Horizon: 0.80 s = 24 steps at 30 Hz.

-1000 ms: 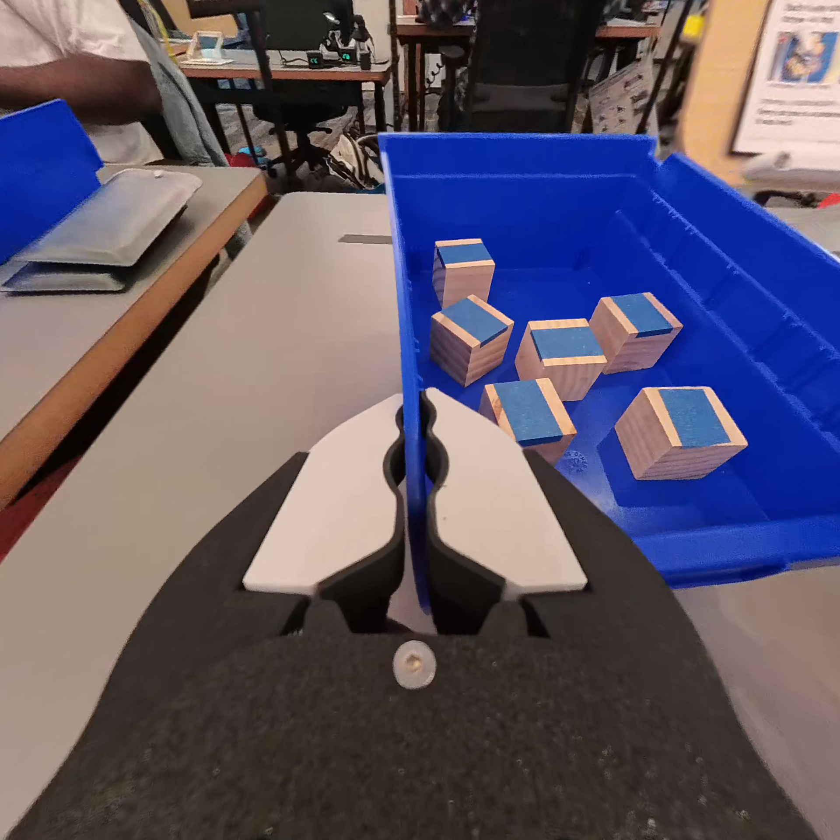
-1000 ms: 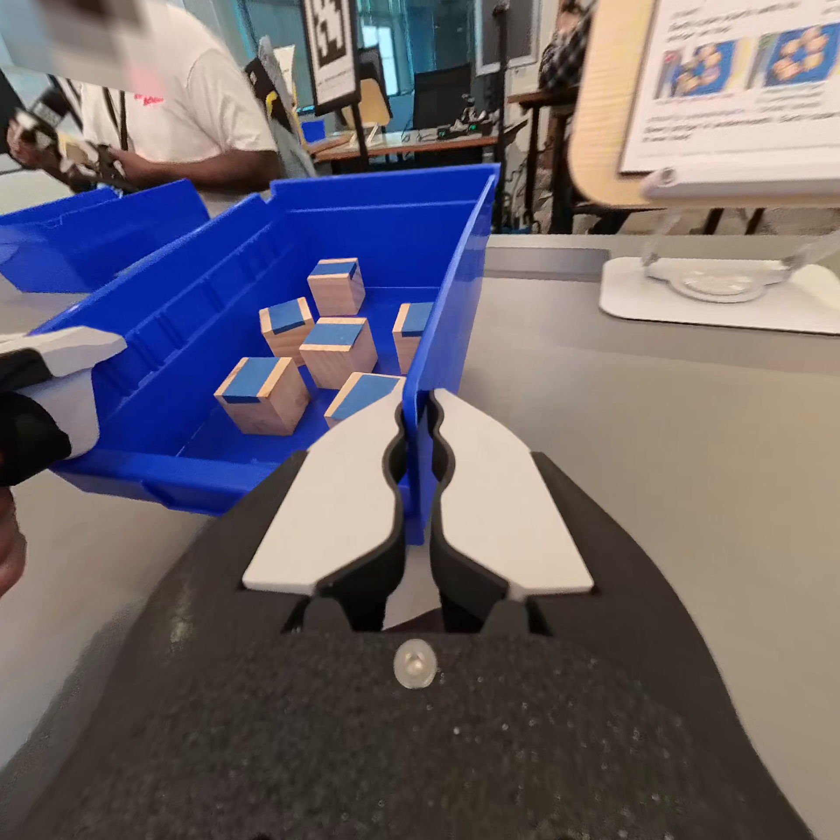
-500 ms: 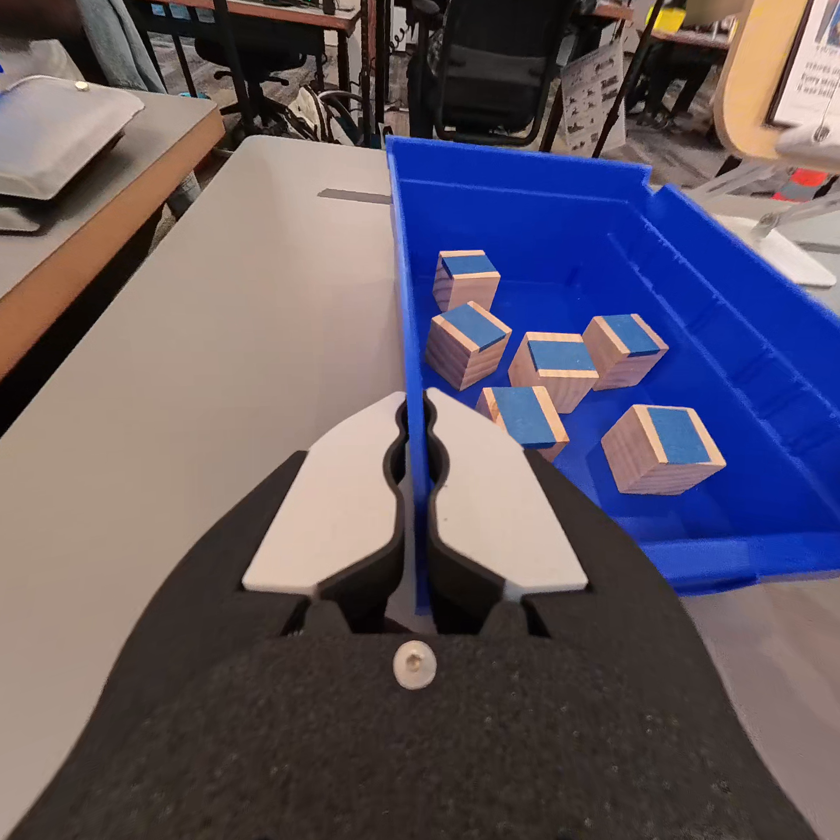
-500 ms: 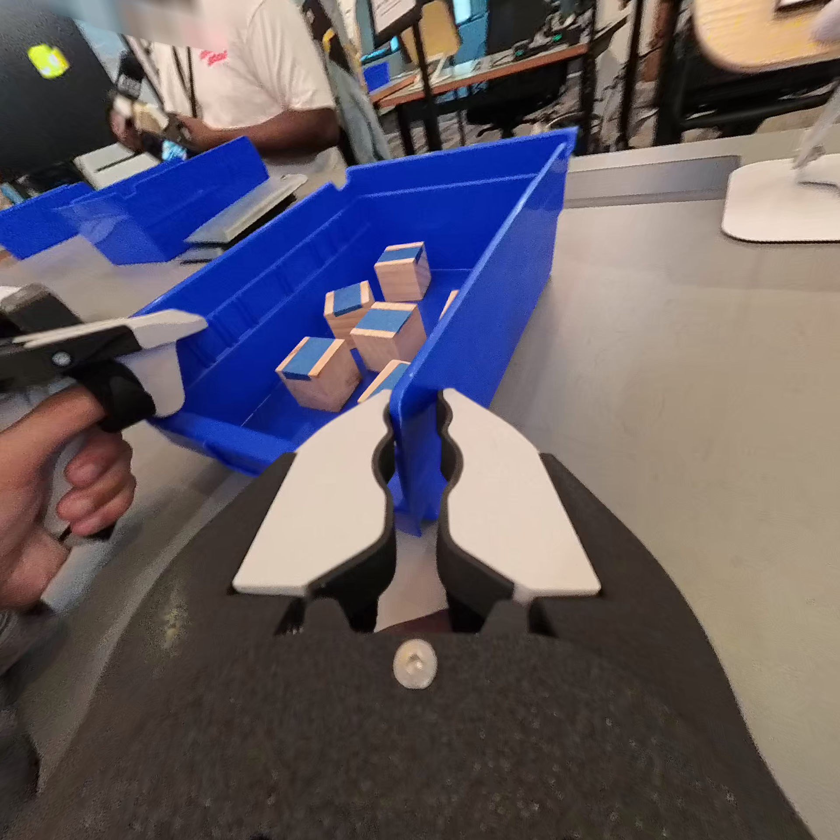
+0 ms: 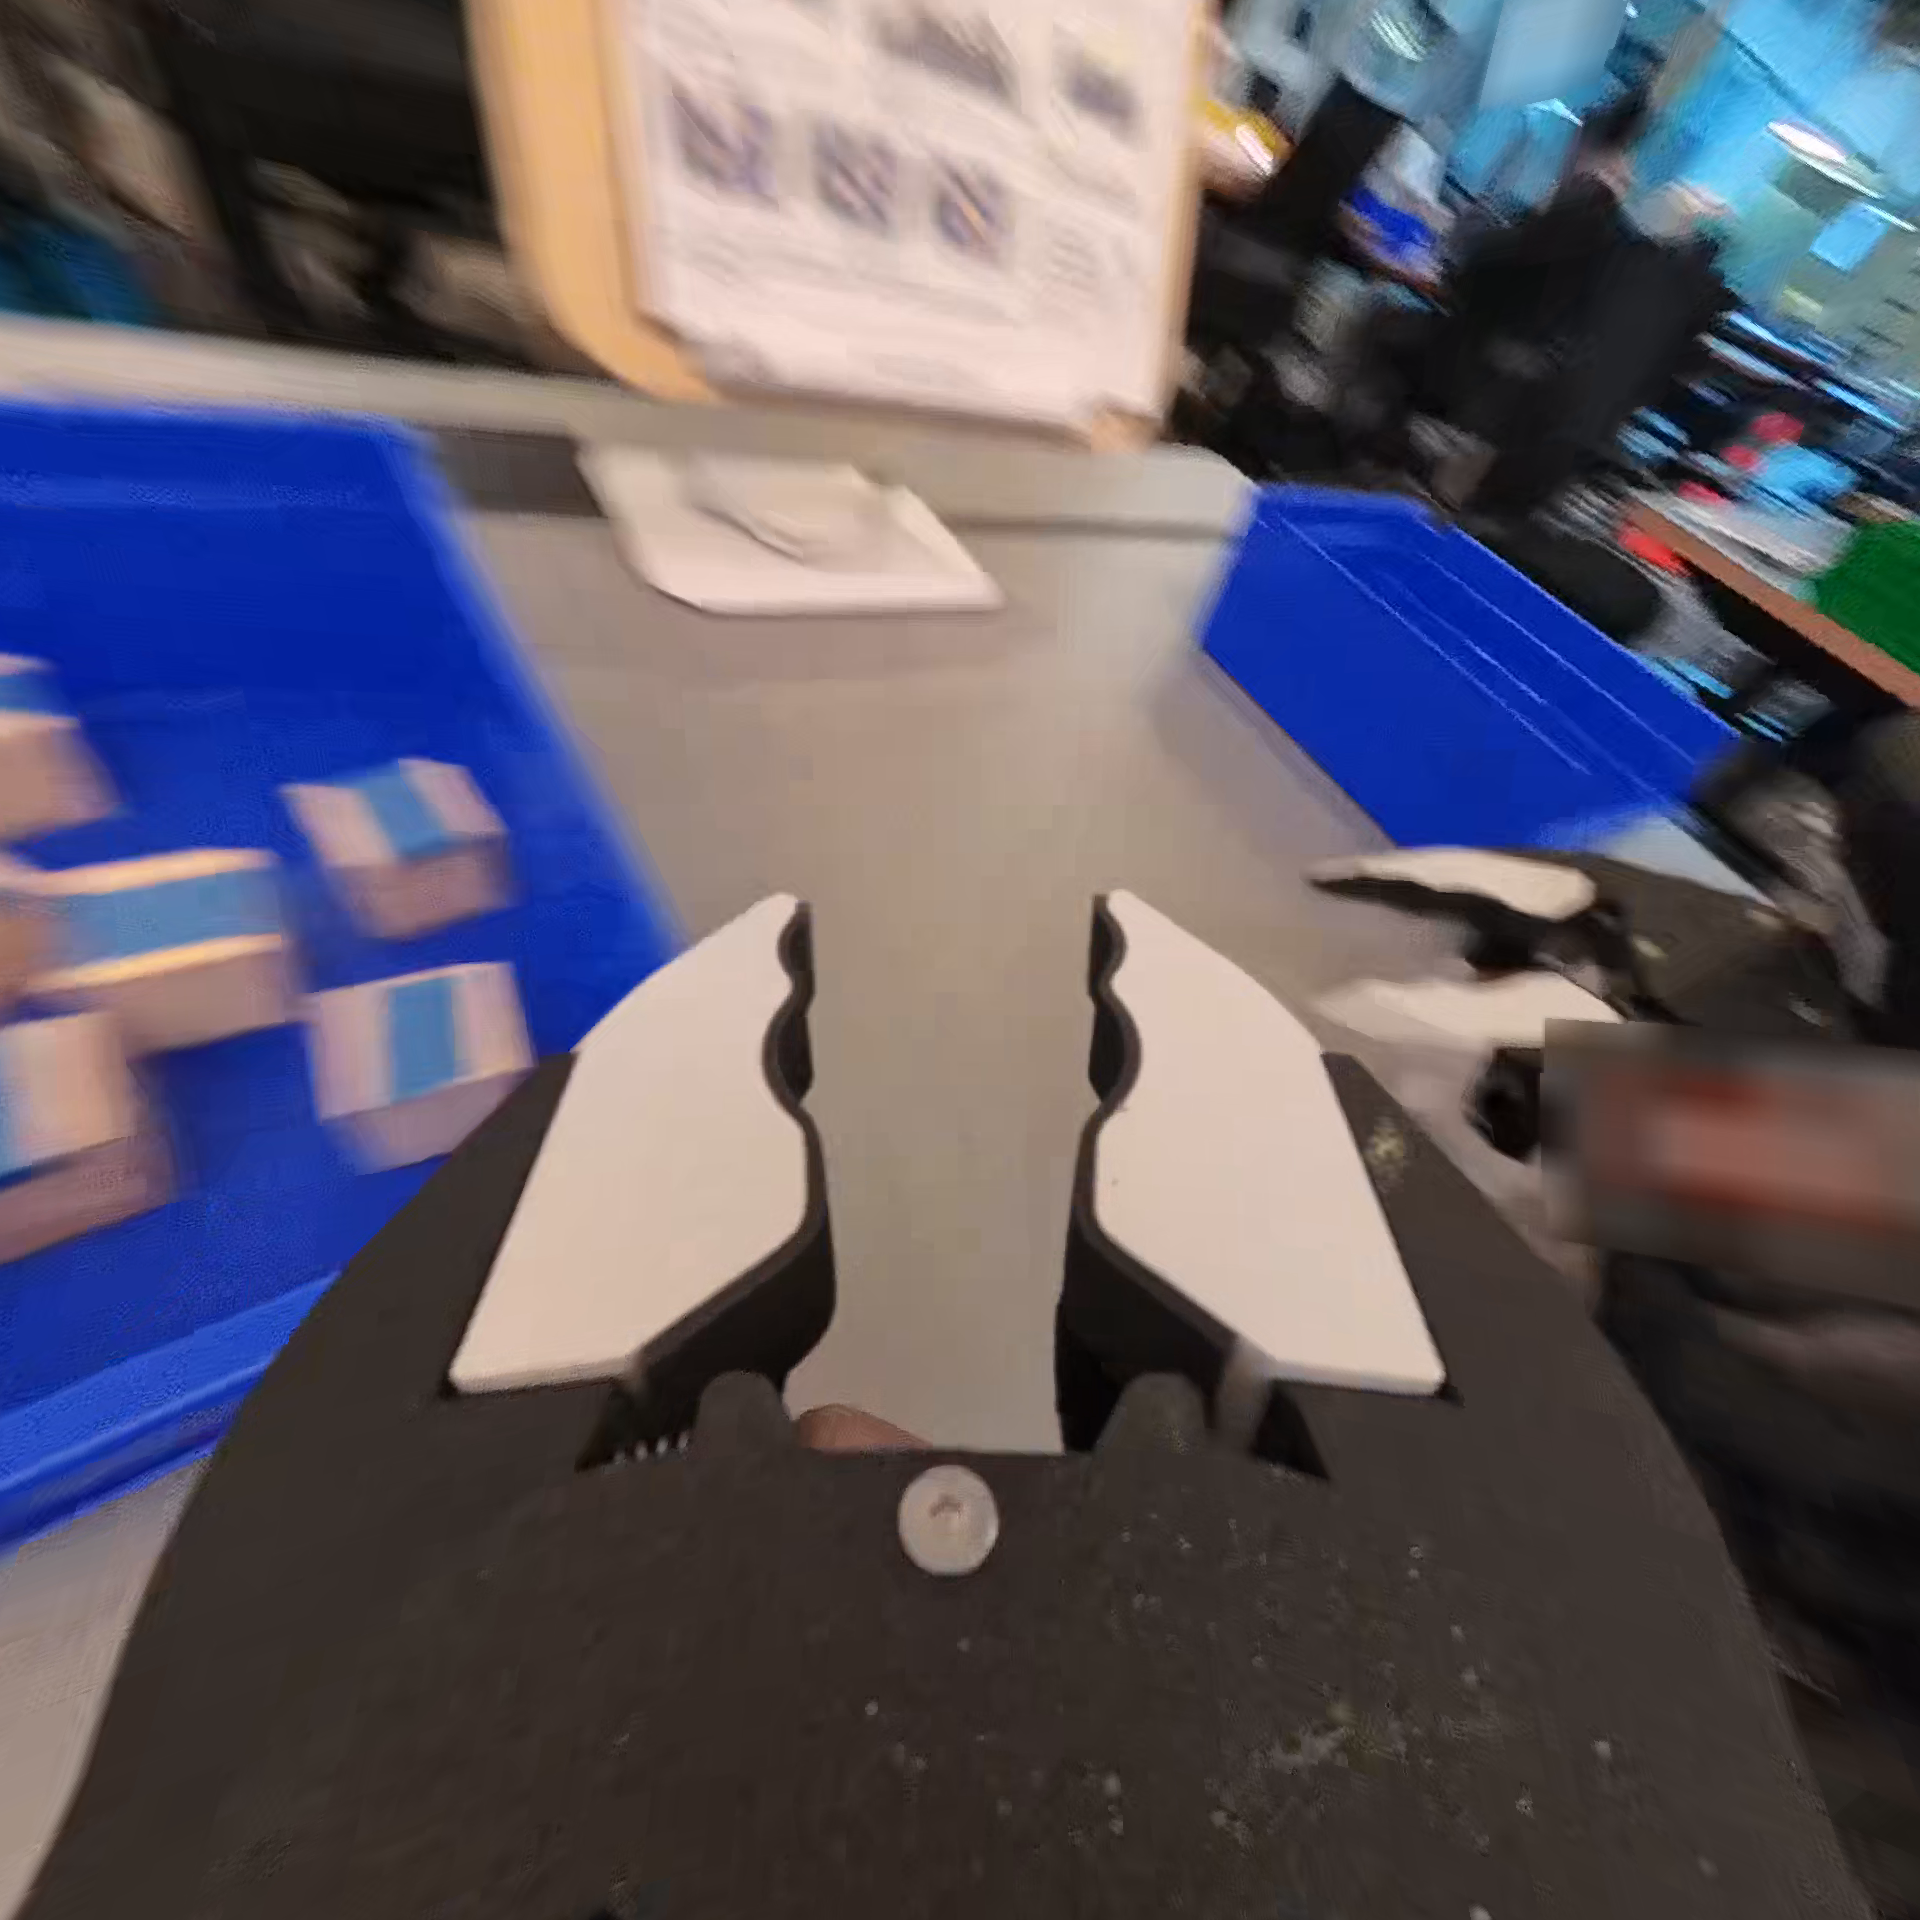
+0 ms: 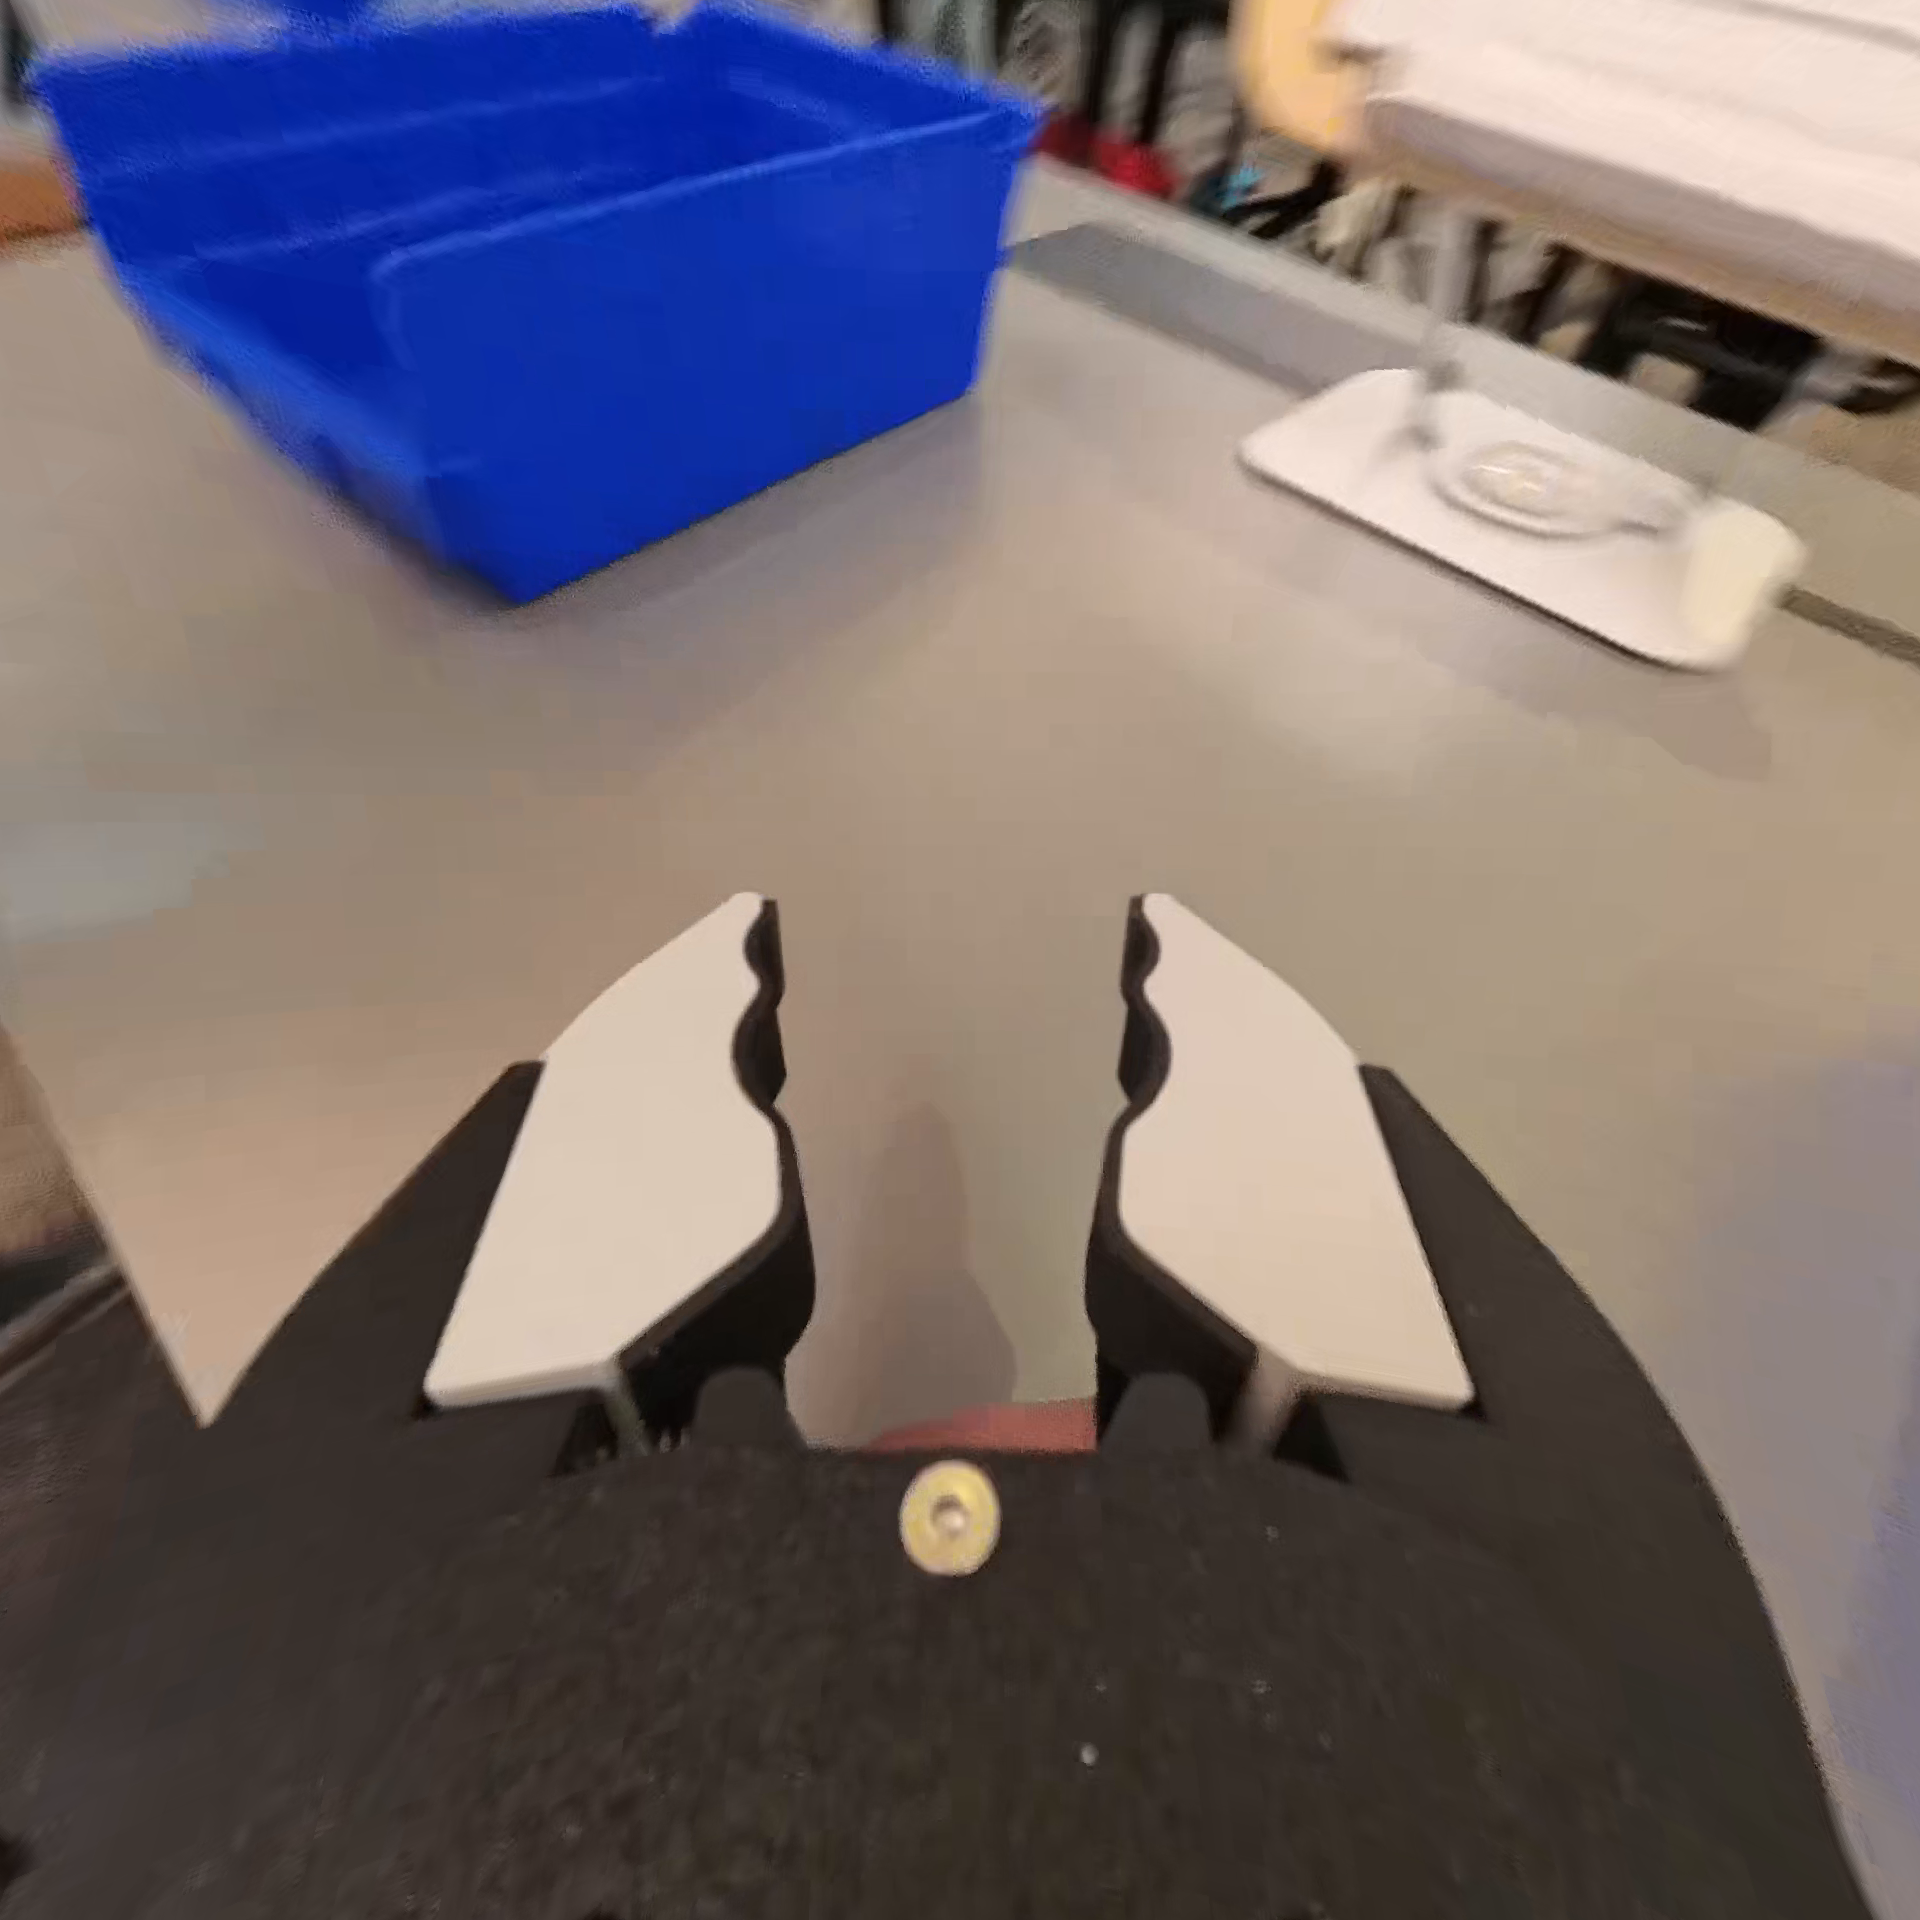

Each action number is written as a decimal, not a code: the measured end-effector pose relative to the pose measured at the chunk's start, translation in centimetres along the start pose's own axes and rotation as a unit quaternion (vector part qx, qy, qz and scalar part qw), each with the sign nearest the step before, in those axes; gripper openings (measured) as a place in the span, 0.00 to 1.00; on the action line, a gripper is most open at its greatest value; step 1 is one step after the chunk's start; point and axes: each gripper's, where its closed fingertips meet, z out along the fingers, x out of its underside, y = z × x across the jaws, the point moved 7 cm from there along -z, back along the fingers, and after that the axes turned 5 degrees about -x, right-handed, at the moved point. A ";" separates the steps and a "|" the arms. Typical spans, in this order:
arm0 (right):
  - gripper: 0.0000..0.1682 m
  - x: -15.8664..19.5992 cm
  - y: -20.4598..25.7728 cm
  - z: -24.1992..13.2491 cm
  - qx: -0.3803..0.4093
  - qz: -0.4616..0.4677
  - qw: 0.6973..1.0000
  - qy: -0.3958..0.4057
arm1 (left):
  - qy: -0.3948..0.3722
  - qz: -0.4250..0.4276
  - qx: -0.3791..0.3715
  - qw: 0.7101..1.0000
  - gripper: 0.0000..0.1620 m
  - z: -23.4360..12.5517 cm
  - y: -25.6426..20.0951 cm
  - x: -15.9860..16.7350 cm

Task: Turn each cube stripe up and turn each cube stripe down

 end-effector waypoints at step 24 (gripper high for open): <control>0.37 1.4 -6.9 -3.0 0.067 0.052 0.988 -0.126 | 0.047 0.069 -0.038 0.996 0.34 10.2 -5.1 7.9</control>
